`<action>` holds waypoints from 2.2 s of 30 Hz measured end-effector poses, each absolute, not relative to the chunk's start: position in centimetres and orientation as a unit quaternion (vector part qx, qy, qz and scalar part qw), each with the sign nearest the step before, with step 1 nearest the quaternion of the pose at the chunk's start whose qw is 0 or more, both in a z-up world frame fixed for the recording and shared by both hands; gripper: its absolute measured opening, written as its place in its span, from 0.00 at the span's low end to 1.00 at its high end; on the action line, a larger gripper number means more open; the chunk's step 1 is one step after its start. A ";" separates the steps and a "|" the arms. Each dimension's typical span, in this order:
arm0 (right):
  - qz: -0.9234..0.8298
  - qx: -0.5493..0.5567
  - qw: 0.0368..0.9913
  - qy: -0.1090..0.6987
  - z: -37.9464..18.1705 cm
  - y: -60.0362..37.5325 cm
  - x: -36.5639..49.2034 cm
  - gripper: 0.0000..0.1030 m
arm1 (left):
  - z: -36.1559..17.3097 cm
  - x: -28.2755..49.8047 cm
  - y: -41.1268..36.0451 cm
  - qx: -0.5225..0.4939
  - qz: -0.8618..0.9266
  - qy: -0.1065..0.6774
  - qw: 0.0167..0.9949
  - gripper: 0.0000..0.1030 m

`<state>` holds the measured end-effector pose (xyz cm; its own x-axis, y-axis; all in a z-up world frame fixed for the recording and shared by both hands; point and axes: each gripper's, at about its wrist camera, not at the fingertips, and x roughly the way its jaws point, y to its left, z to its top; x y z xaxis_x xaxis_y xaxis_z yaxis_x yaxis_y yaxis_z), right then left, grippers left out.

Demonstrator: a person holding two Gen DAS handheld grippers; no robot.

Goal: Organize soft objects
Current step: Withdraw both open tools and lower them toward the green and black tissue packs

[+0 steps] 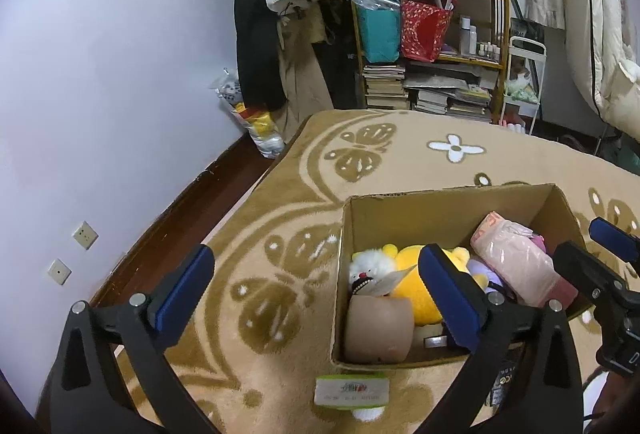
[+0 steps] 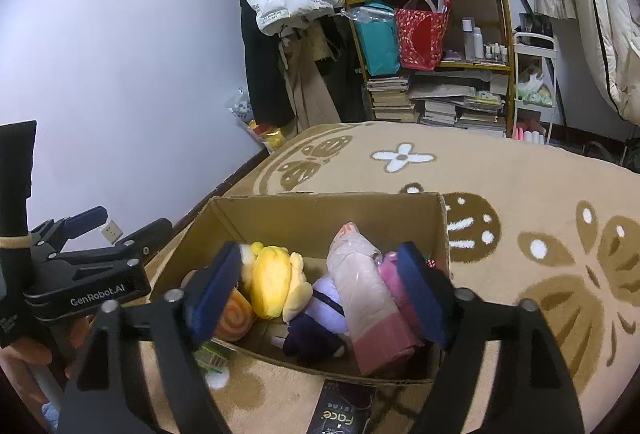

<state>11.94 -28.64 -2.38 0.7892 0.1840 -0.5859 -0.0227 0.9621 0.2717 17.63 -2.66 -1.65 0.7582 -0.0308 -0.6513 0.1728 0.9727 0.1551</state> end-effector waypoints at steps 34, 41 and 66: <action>0.022 0.126 0.931 0.343 -2.3 -28.2 5.9 1.00 | -2.0 11.3 0.5 0.073 -0.046 0.377 0.922 0.98; 0.020 0.100 0.922 0.373 -3.9 -26.8 5.4 1.00 | -2.7 10.9 0.7 0.058 -0.068 0.397 0.913 0.99; 0.026 0.069 0.873 0.482 -11.3 -25.4 8.2 1.00 | -10.2 13.3 -1.6 0.107 -0.062 0.493 0.861 0.98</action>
<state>8.23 -25.39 -11.29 0.5340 0.1125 -0.8380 0.0208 0.9891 0.1460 13.32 -1.63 -10.20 0.5071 -0.0011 -0.8619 0.2116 0.9695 0.1233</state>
